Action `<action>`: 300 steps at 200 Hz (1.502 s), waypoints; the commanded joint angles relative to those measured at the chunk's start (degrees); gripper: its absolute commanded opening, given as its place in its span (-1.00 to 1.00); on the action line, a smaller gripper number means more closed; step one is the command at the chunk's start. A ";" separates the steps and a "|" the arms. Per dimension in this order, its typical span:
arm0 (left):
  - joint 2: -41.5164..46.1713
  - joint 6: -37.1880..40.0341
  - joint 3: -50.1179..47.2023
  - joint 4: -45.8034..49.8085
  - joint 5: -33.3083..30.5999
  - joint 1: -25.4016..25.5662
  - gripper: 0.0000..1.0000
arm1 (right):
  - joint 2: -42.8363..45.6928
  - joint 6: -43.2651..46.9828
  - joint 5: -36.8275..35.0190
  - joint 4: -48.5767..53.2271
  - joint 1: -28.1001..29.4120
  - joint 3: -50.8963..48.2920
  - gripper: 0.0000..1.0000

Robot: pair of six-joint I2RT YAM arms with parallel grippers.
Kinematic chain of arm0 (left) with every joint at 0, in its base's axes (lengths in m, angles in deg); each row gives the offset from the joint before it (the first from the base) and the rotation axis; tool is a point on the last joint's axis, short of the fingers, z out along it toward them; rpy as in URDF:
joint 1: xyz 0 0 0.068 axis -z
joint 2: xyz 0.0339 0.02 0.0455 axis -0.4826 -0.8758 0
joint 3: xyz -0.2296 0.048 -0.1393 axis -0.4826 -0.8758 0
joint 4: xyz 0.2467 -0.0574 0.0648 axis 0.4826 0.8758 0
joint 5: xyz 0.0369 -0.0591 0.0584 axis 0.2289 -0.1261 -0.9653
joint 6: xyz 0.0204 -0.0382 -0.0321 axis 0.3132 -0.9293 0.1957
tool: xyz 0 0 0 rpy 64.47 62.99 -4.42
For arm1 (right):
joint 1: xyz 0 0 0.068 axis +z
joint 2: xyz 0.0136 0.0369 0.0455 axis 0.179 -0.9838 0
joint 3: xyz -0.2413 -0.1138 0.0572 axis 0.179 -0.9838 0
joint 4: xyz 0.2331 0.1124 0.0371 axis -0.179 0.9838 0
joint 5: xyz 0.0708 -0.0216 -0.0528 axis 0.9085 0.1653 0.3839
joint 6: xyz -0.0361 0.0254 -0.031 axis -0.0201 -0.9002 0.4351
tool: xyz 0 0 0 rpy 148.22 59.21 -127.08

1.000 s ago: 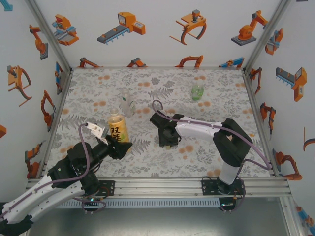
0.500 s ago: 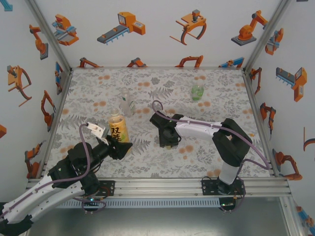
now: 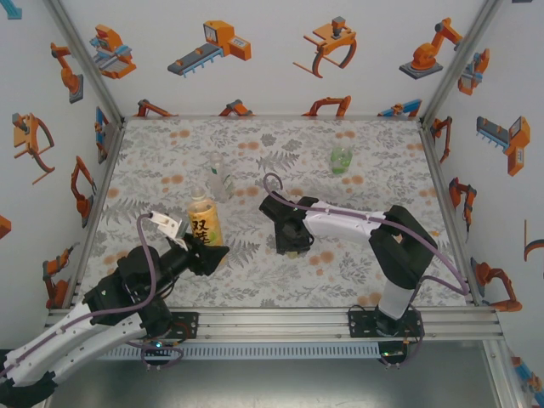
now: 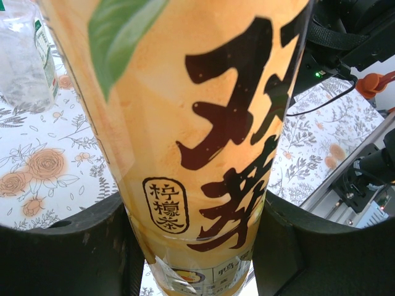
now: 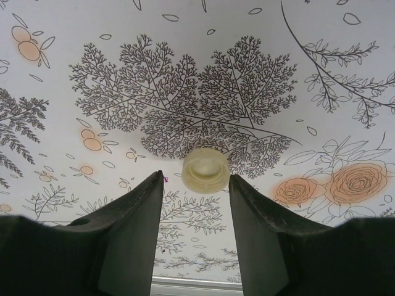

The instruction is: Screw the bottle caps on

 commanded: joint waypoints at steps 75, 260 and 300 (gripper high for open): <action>-1.83 -0.23 0.13 -2.82 -0.42 0.12 -1.00 | -0.06 -0.33 0.34 -0.99 0.31 -1.37 -0.08; -2.03 -0.67 0.13 -2.42 -0.33 0.08 -1.00 | -1.08 -1.19 2.61 -5.87 0.14 -5.02 -0.50; -1.97 -0.76 0.04 -2.37 -0.35 0.11 -1.00 | 2.30 -3.54 9.21 -14.81 -1.83 -10.09 -0.55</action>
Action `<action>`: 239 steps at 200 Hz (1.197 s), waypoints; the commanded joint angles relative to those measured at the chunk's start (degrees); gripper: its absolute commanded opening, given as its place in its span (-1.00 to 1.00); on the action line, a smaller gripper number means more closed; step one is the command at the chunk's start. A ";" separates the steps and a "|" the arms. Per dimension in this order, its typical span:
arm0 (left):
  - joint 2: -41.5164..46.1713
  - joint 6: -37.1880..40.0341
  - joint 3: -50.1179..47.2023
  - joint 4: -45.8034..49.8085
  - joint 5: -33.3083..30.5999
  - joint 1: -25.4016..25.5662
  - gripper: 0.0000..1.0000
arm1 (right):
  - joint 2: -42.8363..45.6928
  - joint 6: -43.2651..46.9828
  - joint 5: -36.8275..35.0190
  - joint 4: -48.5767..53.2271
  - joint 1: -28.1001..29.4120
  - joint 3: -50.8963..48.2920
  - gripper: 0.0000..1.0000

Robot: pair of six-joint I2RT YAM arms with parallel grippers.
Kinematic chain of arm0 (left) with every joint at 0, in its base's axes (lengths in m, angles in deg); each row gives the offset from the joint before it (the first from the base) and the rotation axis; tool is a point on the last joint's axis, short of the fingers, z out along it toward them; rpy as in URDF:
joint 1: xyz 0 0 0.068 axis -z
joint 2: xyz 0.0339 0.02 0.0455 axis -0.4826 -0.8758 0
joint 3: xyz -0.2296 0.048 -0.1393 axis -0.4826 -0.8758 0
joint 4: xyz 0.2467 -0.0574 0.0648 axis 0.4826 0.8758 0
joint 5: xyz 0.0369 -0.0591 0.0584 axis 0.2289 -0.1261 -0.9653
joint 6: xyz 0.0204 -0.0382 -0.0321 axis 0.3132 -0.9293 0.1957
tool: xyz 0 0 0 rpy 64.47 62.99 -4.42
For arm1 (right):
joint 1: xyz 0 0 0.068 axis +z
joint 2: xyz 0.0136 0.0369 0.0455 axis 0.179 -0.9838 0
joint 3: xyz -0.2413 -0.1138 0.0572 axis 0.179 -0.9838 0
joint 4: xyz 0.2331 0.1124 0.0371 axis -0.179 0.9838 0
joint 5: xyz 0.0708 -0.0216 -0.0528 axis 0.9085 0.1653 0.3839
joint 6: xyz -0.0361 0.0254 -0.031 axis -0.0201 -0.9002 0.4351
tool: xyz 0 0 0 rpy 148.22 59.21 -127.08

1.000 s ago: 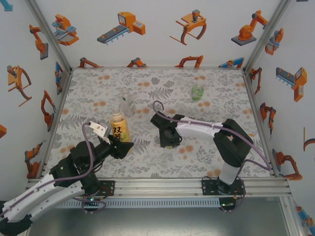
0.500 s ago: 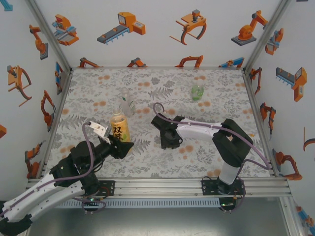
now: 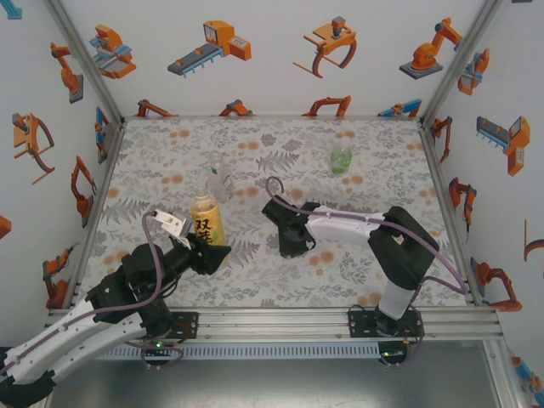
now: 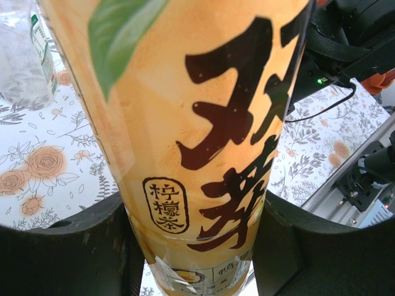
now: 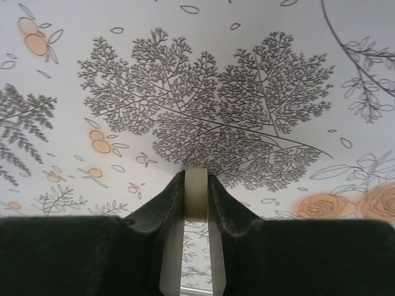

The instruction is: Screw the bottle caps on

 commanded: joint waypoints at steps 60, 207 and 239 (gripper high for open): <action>-0.19 -0.94 -0.14 -2.00 -0.42 0.03 -1.00 | 5.71 -6.91 10.84 -16.36 -7.61 -16.04 -0.51; 1.32 -1.17 -0.13 -0.55 -0.79 -0.01 -1.00 | 3.04 1.03 1.74 1.35 -11.22 -5.49 -0.07; 2.31 -1.28 -0.22 0.28 -1.03 0.03 -1.00 | 0.68 2.58 0.53 3.28 -10.30 -2.74 -0.09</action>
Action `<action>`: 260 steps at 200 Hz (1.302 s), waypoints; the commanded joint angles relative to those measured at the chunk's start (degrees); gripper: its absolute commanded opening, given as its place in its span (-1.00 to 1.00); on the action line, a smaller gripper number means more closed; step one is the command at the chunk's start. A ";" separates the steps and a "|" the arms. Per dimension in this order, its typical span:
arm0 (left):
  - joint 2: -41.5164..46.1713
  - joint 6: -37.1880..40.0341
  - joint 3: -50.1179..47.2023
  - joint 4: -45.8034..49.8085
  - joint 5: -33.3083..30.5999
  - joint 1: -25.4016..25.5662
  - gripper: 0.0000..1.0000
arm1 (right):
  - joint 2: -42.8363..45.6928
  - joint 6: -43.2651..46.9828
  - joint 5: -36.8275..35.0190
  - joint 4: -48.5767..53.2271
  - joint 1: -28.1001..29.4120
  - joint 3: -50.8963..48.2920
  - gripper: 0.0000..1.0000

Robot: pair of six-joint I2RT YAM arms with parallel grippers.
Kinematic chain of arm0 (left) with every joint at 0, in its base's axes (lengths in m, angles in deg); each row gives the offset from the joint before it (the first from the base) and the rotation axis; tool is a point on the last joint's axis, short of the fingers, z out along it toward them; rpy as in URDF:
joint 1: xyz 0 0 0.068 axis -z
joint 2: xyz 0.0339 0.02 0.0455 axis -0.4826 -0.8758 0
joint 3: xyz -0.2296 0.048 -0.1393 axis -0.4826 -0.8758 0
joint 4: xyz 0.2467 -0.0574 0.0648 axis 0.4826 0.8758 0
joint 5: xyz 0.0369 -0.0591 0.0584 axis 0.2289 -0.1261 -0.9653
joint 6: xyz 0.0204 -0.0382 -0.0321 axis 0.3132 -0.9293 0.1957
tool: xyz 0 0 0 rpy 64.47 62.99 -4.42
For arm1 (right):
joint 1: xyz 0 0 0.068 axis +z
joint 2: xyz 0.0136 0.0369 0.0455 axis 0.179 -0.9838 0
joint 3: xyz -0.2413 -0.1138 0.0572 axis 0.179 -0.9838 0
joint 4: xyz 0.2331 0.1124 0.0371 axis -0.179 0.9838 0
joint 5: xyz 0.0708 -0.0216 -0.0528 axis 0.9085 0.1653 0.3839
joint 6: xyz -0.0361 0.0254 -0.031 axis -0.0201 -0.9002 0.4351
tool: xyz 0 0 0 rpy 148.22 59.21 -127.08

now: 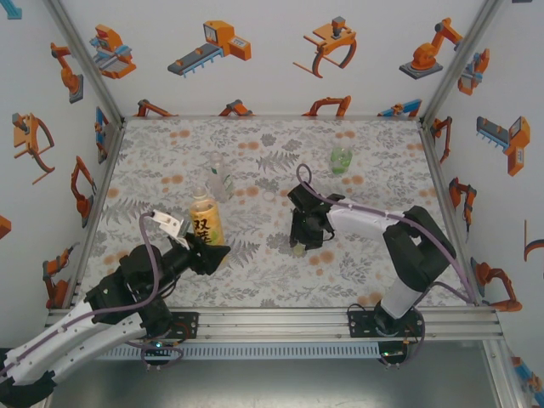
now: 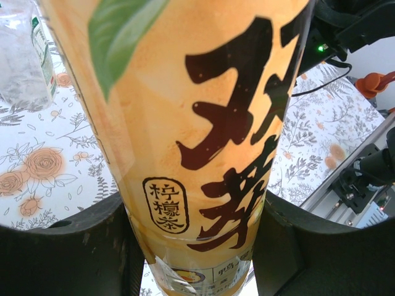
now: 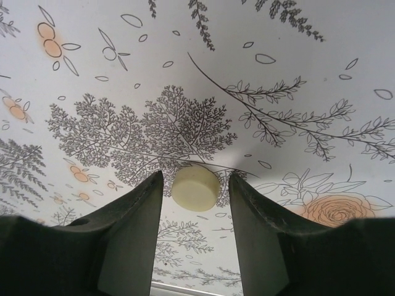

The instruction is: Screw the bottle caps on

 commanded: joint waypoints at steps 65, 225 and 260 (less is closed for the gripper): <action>1.37 -1.35 -1.01 -0.13 -1.19 0.02 -1.00 | -5.26 4.22 -10.25 9.14 5.56 4.79 -0.13; -0.91 -1.29 -0.75 -1.72 -0.82 -0.10 -1.00 | -5.03 3.64 -11.14 10.69 8.81 6.66 -0.20; -0.93 -1.38 -0.75 -1.95 -0.75 -0.06 -1.00 | -4.86 3.53 -11.21 10.68 9.02 6.80 -0.20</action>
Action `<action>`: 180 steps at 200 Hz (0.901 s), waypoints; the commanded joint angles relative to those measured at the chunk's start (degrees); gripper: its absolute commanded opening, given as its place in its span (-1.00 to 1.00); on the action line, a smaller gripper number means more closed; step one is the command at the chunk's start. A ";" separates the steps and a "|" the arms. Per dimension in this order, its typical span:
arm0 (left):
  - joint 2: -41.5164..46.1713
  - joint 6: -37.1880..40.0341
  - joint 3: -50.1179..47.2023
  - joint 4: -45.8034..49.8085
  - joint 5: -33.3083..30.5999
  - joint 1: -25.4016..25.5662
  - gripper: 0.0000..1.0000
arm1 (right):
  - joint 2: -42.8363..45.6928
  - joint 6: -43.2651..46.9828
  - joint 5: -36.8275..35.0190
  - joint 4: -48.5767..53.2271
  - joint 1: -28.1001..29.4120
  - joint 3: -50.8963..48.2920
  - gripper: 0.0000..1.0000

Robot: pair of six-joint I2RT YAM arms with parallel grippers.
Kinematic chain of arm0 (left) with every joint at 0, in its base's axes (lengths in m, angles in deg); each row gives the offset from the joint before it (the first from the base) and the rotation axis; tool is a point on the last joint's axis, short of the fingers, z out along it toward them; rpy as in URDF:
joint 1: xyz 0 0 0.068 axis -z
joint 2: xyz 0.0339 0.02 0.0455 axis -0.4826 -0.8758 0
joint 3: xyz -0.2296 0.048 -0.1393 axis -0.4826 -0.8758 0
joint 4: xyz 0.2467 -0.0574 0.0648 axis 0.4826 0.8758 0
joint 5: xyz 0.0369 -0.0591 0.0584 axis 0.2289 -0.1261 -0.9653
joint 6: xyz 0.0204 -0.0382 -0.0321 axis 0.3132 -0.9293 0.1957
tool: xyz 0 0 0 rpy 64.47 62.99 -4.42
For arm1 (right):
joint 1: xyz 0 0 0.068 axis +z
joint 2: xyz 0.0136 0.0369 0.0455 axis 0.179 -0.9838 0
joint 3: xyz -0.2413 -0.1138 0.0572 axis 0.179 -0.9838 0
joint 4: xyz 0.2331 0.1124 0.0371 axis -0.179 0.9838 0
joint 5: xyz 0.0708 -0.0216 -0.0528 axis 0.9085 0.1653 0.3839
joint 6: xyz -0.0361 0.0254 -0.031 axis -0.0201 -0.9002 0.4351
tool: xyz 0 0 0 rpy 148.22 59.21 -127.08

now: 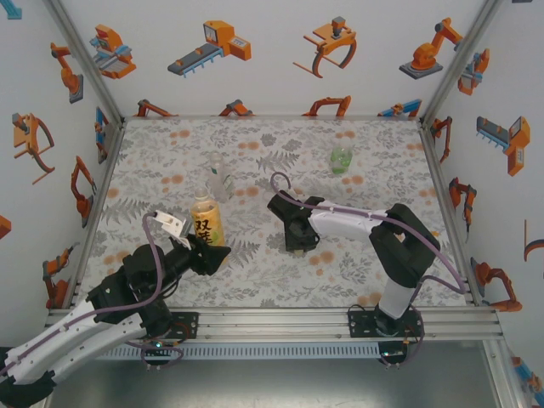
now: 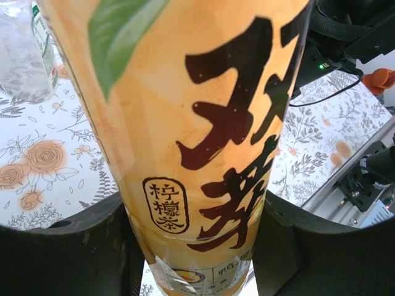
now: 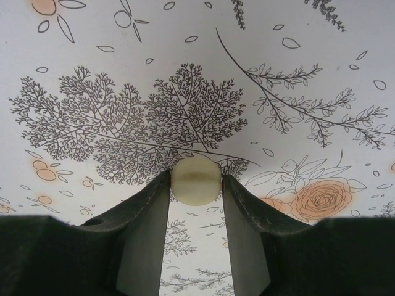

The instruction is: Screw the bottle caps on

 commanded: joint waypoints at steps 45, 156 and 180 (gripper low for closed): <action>-0.08 -0.94 -0.08 -1.81 -0.33 -0.06 -1.00 | -0.74 0.04 -0.24 2.68 0.71 0.66 -0.23; -2.26 -0.19 -0.09 -2.42 1.65 -0.15 -1.00 | 4.31 1.84 -0.99 4.08 0.71 0.90 -0.45; -4.37 1.50 0.58 -2.91 4.25 -0.10 -1.00 | 8.28 3.77 0.30 4.62 0.54 0.95 -0.46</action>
